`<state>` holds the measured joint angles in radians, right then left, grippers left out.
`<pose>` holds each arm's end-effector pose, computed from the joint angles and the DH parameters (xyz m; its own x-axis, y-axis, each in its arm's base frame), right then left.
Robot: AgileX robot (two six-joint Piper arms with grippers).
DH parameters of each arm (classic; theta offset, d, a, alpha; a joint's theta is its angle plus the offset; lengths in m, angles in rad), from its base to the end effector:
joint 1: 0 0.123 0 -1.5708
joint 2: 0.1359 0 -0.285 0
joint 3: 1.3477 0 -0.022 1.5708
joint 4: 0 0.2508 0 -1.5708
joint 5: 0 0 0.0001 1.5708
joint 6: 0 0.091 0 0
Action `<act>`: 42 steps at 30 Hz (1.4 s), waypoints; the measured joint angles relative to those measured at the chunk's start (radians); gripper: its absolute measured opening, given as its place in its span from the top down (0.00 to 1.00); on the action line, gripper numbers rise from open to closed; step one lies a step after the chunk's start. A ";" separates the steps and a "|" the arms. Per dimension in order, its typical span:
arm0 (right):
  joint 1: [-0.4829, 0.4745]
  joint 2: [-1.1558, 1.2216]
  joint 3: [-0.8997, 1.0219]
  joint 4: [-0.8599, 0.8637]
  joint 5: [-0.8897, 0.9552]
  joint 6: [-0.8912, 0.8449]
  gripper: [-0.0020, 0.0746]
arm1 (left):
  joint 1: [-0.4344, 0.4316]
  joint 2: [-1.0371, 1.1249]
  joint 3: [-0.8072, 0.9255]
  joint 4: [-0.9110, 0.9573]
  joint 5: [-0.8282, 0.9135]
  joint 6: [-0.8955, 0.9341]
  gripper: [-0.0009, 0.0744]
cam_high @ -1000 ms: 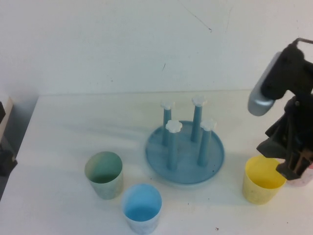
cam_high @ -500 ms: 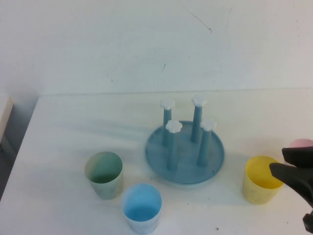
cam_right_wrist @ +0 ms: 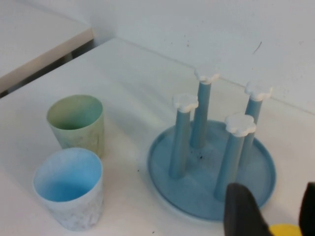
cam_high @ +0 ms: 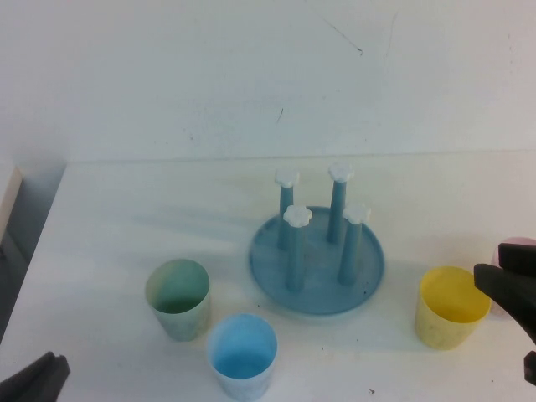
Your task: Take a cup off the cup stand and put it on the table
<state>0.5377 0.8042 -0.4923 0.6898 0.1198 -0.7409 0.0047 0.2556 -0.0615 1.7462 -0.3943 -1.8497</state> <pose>0.1403 0.0918 0.2904 -0.2363 -0.2043 -0.9500 -0.5865 0.8094 -0.0282 0.0714 -0.0340 0.2118 -0.2105 -0.0835 -0.9740 0.3505 0.9237 -0.1549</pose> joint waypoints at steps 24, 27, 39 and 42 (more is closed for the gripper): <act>-0.002 -0.106 0.054 -0.189 -0.160 0.000 0.64 | 0.000 -0.001 0.009 0.019 -0.194 -0.005 0.94; -0.002 -0.136 0.064 -0.201 -0.173 0.000 0.64 | 0.000 -0.001 0.009 0.020 -0.194 -0.007 0.94; -0.209 -0.358 0.218 -0.317 -0.139 0.032 0.64 | 0.000 -0.001 0.009 0.020 -0.215 -0.007 0.94; -0.353 -0.458 0.262 -0.434 -0.095 0.137 0.64 | 0.000 -0.001 0.009 0.020 -0.215 -0.007 0.94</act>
<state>0.1845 0.3467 -0.2299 0.2560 0.0245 -0.6041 0.0047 0.2549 -0.0525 1.7665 -0.6092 -1.8565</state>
